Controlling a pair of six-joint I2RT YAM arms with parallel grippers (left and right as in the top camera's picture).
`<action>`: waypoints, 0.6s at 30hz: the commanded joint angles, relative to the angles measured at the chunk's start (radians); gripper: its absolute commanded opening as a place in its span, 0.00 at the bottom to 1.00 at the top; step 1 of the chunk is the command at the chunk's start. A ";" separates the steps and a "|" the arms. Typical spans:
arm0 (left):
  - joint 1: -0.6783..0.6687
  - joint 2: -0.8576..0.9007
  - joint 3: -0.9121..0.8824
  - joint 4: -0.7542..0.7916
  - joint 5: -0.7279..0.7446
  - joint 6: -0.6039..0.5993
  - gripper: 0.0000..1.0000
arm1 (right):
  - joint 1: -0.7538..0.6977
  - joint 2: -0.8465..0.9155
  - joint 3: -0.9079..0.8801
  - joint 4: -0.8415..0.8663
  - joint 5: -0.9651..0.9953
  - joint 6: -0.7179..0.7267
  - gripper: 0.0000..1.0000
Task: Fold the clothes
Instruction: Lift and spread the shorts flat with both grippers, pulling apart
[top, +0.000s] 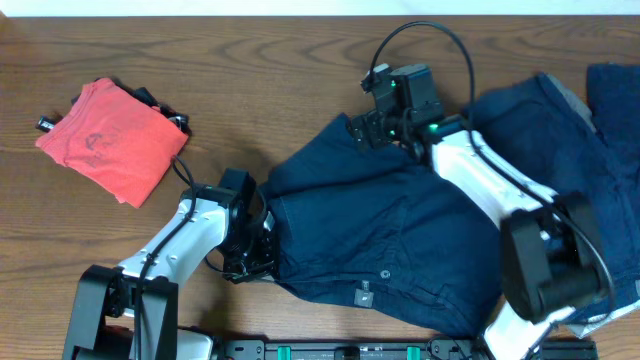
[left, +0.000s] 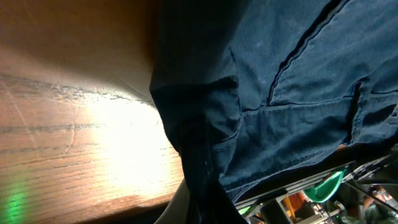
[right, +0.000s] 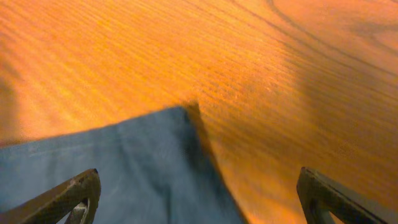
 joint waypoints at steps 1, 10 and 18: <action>0.008 -0.006 -0.002 0.002 -0.031 0.020 0.06 | 0.027 0.082 0.013 0.066 0.021 -0.008 0.99; 0.008 -0.006 -0.002 0.013 -0.031 0.020 0.06 | 0.083 0.234 0.013 0.229 0.021 -0.008 0.92; 0.008 -0.006 -0.002 0.018 -0.031 0.020 0.06 | 0.092 0.255 0.013 0.242 0.245 0.071 0.01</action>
